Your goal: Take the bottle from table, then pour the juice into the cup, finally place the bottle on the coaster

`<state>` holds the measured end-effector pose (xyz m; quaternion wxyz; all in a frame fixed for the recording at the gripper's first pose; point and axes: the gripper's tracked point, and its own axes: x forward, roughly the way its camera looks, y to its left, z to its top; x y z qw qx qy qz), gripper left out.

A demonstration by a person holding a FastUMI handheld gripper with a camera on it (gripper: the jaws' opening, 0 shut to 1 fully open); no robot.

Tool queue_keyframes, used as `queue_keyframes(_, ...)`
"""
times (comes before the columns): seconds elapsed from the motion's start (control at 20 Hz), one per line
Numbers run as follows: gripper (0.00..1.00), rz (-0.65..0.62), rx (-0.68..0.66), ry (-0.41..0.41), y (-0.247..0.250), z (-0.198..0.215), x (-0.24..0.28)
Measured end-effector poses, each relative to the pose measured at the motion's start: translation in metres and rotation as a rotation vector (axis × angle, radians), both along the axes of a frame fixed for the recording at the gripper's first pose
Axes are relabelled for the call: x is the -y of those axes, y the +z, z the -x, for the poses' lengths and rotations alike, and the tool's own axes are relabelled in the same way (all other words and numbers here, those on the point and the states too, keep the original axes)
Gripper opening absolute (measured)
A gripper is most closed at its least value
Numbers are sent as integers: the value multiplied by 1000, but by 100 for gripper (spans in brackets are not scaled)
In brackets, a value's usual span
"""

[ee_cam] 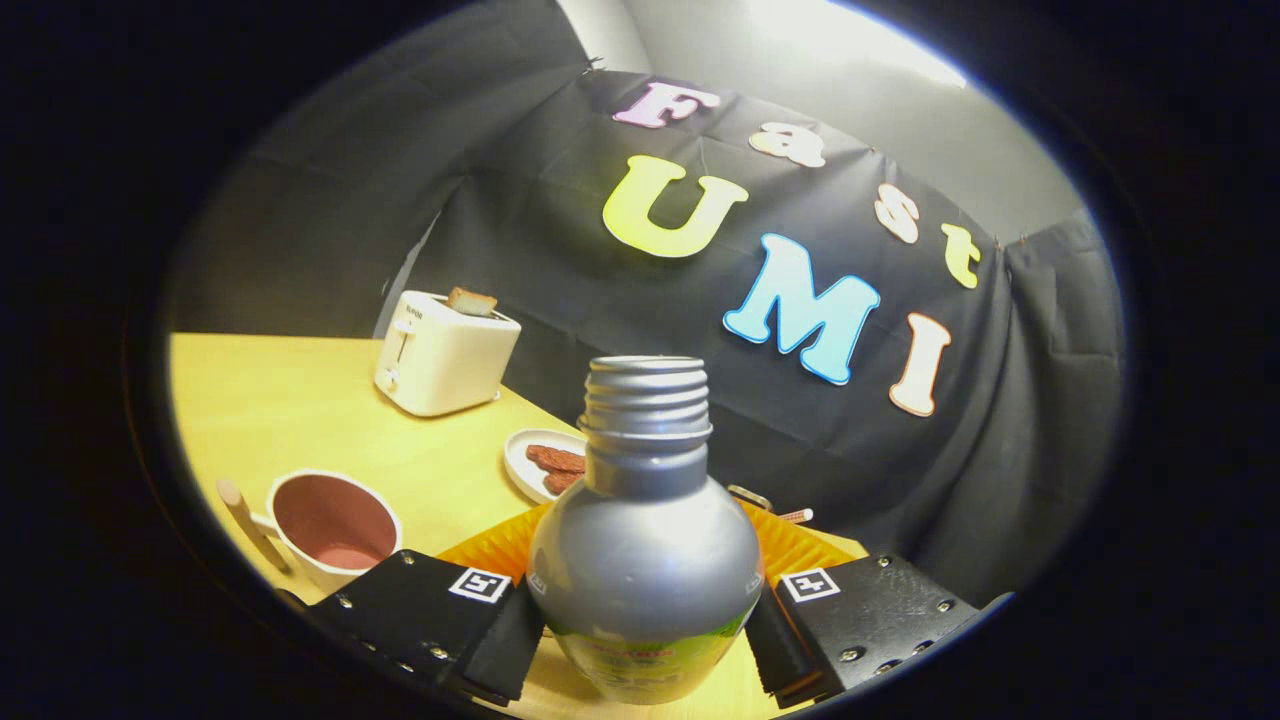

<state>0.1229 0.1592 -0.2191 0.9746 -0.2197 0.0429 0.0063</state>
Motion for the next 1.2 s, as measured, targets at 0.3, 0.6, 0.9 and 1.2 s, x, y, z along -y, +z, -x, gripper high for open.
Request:
queue_keyframes(0.3,83,-314,-51,81,4,-15,-18)
queue_keyframes(0.6,83,-373,-65,70,-6,-39,-21)
queue_keyframes(0.9,83,-380,-78,49,-28,-69,-28)
queue_keyframes(1.2,84,-384,-80,18,-52,-92,-24)
